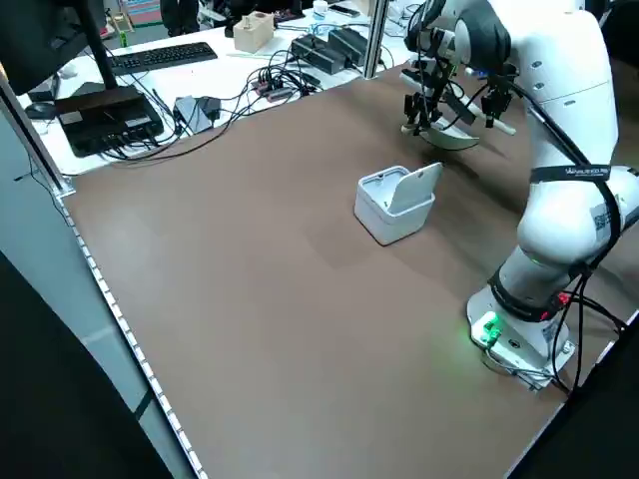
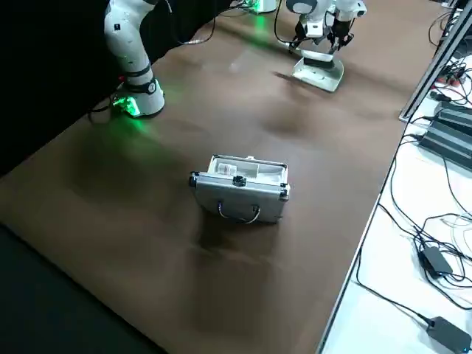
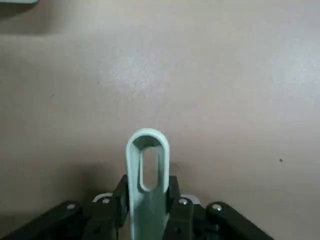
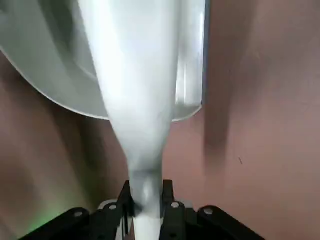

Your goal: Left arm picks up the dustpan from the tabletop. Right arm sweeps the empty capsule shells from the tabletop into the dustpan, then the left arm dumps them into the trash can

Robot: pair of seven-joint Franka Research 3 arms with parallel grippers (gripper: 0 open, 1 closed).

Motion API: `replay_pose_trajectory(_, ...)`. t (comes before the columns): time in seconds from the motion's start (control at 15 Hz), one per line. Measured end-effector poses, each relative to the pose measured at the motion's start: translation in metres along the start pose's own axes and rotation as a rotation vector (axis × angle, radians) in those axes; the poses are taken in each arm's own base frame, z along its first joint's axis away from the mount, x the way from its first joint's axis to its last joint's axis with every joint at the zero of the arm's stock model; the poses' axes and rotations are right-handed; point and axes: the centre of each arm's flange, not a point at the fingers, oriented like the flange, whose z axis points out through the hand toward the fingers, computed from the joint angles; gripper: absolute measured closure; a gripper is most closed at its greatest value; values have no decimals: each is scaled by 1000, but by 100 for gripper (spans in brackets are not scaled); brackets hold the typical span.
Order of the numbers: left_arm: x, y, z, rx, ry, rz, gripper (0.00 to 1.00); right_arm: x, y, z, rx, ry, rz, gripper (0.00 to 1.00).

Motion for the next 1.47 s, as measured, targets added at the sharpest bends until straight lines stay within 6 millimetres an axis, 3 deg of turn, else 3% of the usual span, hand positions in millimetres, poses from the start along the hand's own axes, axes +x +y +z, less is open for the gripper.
replay_pose_trajectory(0.6,1,1,0,-4,-5,-2,66,-34,-22,47,-42,-79,-28,74)
replay_pose_trajectory(1.47,1,1,-1,-4,-6,-2,66,-51,-11,49,-115,-268,-39,74)
